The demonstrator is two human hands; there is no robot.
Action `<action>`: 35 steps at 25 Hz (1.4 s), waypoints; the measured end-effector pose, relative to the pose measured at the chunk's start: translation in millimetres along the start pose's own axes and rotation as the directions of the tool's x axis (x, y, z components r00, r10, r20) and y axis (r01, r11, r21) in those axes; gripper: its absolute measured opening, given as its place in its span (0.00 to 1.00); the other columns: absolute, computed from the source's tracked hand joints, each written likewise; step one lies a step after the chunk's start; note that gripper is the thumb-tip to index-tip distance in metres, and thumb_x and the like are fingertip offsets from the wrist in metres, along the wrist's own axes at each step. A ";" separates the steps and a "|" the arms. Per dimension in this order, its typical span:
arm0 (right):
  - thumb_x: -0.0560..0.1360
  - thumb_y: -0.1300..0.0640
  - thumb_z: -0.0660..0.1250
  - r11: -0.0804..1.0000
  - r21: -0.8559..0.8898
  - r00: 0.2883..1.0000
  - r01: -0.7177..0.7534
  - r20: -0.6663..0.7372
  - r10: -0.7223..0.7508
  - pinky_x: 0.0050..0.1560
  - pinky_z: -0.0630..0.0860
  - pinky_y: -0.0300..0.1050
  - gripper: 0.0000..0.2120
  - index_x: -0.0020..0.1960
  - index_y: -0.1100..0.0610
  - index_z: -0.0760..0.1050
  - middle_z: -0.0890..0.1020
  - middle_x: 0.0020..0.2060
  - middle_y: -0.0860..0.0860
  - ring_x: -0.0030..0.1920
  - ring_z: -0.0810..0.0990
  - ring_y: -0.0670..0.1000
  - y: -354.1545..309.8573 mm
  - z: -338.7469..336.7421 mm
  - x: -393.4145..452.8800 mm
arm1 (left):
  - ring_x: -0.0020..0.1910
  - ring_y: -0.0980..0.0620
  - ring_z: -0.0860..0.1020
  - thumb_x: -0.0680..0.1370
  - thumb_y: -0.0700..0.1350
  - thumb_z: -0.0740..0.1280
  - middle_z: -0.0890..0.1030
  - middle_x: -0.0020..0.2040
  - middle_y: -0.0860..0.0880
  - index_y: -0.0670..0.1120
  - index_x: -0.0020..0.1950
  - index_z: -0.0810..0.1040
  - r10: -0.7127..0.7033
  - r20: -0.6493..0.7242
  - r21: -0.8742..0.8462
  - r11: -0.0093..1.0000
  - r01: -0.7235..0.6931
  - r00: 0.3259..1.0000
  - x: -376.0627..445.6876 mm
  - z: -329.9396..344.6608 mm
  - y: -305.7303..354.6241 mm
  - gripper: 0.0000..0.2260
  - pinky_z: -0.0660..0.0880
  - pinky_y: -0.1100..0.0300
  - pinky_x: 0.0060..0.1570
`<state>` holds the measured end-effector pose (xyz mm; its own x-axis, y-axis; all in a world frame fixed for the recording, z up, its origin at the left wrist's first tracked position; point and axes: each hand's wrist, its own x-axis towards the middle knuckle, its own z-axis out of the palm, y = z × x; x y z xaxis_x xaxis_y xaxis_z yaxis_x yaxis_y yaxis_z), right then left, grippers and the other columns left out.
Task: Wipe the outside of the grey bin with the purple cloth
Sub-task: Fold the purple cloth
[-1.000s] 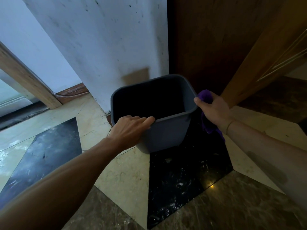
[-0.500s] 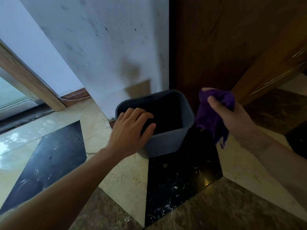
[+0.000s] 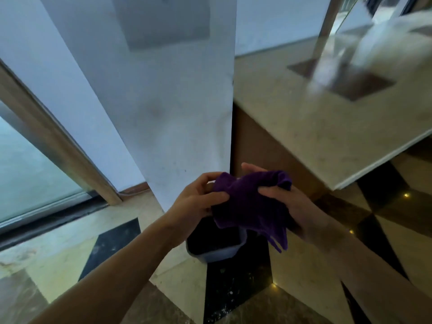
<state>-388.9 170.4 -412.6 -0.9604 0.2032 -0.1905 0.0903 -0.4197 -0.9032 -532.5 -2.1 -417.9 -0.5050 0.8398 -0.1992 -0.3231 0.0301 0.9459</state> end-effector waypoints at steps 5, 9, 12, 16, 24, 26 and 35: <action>0.74 0.60 0.73 0.826 -0.544 0.904 0.145 -0.267 -0.335 0.46 0.80 0.37 0.10 0.49 0.46 0.85 0.87 0.45 0.45 0.48 0.86 0.46 -116.9 72.0 -44.0 | 0.53 0.45 0.83 0.73 0.38 0.72 0.86 0.52 0.45 0.47 0.57 0.81 0.096 -0.084 0.150 0.985 -0.083 0.992 -49.6 28.1 127.5 0.13 0.80 0.58 0.46; 0.72 0.61 0.75 0.711 -0.676 0.812 0.194 -0.296 -0.503 0.39 0.76 0.29 0.15 0.46 0.39 0.80 0.85 0.40 0.36 0.42 0.83 0.38 -168.5 110.0 -69.8 | 0.52 0.49 0.83 0.76 0.39 0.70 0.85 0.50 0.49 0.50 0.54 0.80 0.243 -0.145 0.196 0.957 -0.213 0.959 -75.2 38.2 185.4 0.10 0.80 0.58 0.48; 0.73 0.62 0.74 0.729 -0.632 0.754 0.263 -0.337 -0.564 0.42 0.78 0.31 0.15 0.47 0.40 0.82 0.86 0.42 0.40 0.44 0.84 0.41 -182.2 123.8 -75.1 | 0.48 0.56 0.82 0.77 0.40 0.69 0.84 0.47 0.55 0.52 0.53 0.79 0.358 -0.223 0.265 0.917 -0.297 0.907 -79.0 41.8 203.5 0.09 0.79 0.63 0.44; 0.75 0.63 0.72 0.714 -0.642 0.700 0.279 -0.373 -0.609 0.43 0.79 0.35 0.18 0.44 0.38 0.82 0.86 0.40 0.40 0.43 0.84 0.42 -191.2 130.0 -71.2 | 0.47 0.56 0.82 0.77 0.41 0.68 0.84 0.47 0.55 0.53 0.52 0.78 0.413 -0.236 0.308 0.890 -0.335 0.880 -72.5 40.7 210.6 0.08 0.80 0.62 0.44; 0.84 0.60 0.55 0.646 -0.744 0.688 0.169 -0.380 -0.618 0.49 0.77 0.42 0.10 0.59 0.45 0.67 0.78 0.50 0.43 0.50 0.79 0.43 -191.8 105.2 -69.3 | 0.46 0.66 0.80 0.81 0.43 0.63 0.80 0.49 0.62 0.57 0.57 0.71 0.527 -0.046 0.561 0.717 -0.414 0.849 -26.1 68.3 196.9 0.09 0.78 0.70 0.40; 0.85 0.59 0.53 0.617 -0.776 0.676 0.130 -0.386 -0.628 0.47 0.77 0.41 0.09 0.60 0.46 0.65 0.78 0.50 0.44 0.49 0.80 0.45 -196.1 86.8 -69.7 | 0.46 0.67 0.80 0.82 0.45 0.62 0.80 0.49 0.62 0.57 0.59 0.70 0.507 -0.030 0.560 0.722 -0.405 0.862 -7.1 80.2 190.2 0.09 0.78 0.69 0.40; 0.85 0.57 0.52 0.575 -0.818 0.701 -0.020 -0.421 -0.575 0.40 0.72 0.29 0.10 0.60 0.43 0.63 0.77 0.46 0.40 0.43 0.79 0.43 -205.8 -79.6 -35.7 | 0.45 0.61 0.82 0.82 0.50 0.59 0.83 0.49 0.58 0.55 0.62 0.70 0.385 -0.087 0.544 0.791 -0.280 0.919 114.5 162.9 127.4 0.10 0.82 0.60 0.40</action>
<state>-352.2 320.0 -250.6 -0.6147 0.7564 0.2237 0.2868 0.4785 -0.8299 -501.1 186.2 -278.5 -0.6577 0.7364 0.1586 0.3211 0.0837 0.9433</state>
